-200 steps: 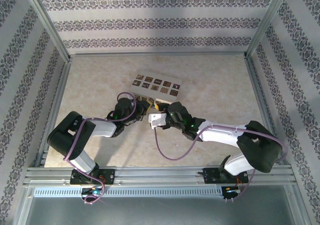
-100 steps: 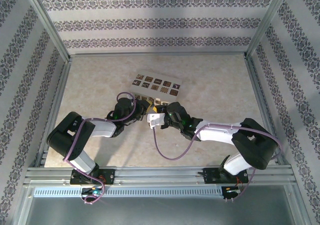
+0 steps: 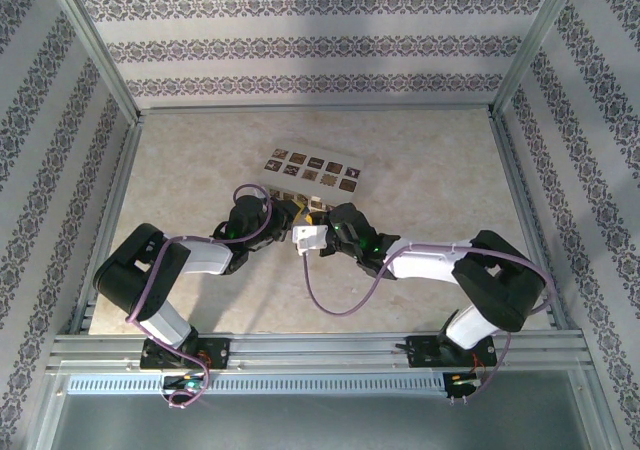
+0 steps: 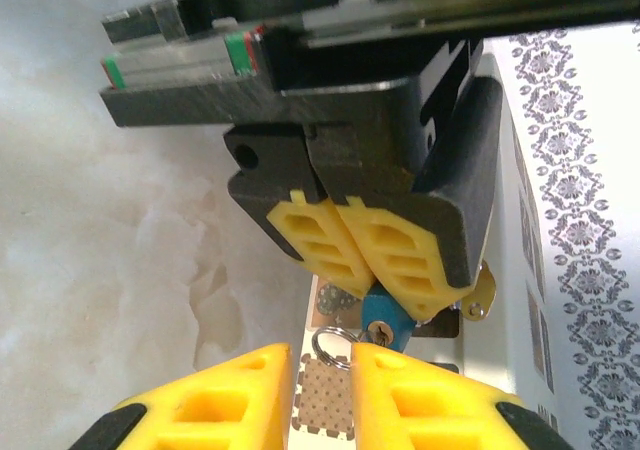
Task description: Unlock the padlock with the key
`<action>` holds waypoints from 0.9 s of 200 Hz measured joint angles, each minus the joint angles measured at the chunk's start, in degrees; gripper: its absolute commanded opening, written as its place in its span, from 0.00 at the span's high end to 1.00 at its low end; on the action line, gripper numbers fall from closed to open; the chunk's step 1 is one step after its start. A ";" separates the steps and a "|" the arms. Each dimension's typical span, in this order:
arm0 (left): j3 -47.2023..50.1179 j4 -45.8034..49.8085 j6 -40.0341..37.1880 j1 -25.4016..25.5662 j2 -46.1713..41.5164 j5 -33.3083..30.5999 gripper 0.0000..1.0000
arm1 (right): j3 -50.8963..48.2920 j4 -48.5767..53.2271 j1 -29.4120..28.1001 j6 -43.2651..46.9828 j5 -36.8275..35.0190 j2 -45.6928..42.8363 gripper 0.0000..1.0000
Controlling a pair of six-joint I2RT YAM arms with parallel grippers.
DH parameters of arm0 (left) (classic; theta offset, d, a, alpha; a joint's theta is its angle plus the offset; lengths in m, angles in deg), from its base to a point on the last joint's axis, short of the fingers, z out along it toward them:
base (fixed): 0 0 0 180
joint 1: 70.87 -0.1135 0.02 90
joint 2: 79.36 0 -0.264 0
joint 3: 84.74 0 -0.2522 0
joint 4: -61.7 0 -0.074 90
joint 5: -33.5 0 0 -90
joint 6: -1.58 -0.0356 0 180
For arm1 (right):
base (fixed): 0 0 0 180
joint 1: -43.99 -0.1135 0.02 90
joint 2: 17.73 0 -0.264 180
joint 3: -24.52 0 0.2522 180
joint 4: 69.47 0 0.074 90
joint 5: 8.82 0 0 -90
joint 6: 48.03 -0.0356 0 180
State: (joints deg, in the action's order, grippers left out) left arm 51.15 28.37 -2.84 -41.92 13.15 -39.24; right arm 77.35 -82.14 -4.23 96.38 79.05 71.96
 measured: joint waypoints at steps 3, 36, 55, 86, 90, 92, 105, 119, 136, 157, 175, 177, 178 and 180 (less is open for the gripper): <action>0.00 0.00 0.00 0.00 0.00 0.02 0.98 | 0.02 0.00 0.02 0.00 -0.09 0.07 0.77; 0.00 -0.02 0.00 0.00 0.00 0.02 0.98 | 0.52 -0.02 0.13 0.04 -1.09 0.76 0.78; 0.00 -0.02 0.04 0.00 0.00 0.02 0.98 | 0.66 -0.04 0.13 0.24 -1.51 0.85 0.79; 0.00 -0.02 0.22 0.00 0.00 0.02 0.98 | 1.20 -0.20 0.50 0.85 -1.90 1.53 0.82; 0.00 -0.02 0.24 0.00 0.00 0.02 0.98 | 1.31 -0.26 0.52 1.01 -1.99 1.64 0.83; 0.00 -0.04 0.22 0.00 0.00 0.02 0.98 | 1.36 -0.31 0.61 1.01 -2.01 1.66 0.83; 0.00 -0.02 0.24 0.00 0.00 0.02 0.98 | 1.49 -0.48 0.87 1.07 -2.23 1.88 0.83; 0.00 -0.02 0.24 0.00 0.00 0.02 0.98 | 1.49 -0.79 0.87 1.07 -2.54 2.10 0.84; 0.00 -0.04 0.24 0.00 0.00 0.02 0.98 | 1.60 -1.14 0.87 1.05 -2.80 2.51 0.86; 0.00 -0.02 0.33 0.00 0.00 -0.17 0.98 | 1.60 -1.64 0.85 0.98 -2.99 2.73 0.88; 0.00 -0.09 0.46 0.00 0.00 -0.39 0.98 | 1.60 -1.86 0.85 0.74 -3.02 2.75 0.90; 0.00 -0.11 0.48 0.00 0.00 -0.42 0.98 | 1.60 -1.92 0.83 0.72 -3.02 2.75 0.90; 0.00 -0.09 0.48 0.00 0.02 -0.42 0.98 | 1.60 -1.92 0.83 0.70 -3.02 2.78 0.90; 0.00 -0.11 0.50 0.00 0.00 -0.44 0.98 | 1.60 -1.95 0.83 0.59 -3.02 2.78 0.90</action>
State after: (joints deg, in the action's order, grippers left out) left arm 51.15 28.26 -2.33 -41.92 13.15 -39.68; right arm 78.95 -84.09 -3.40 96.97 76.03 74.74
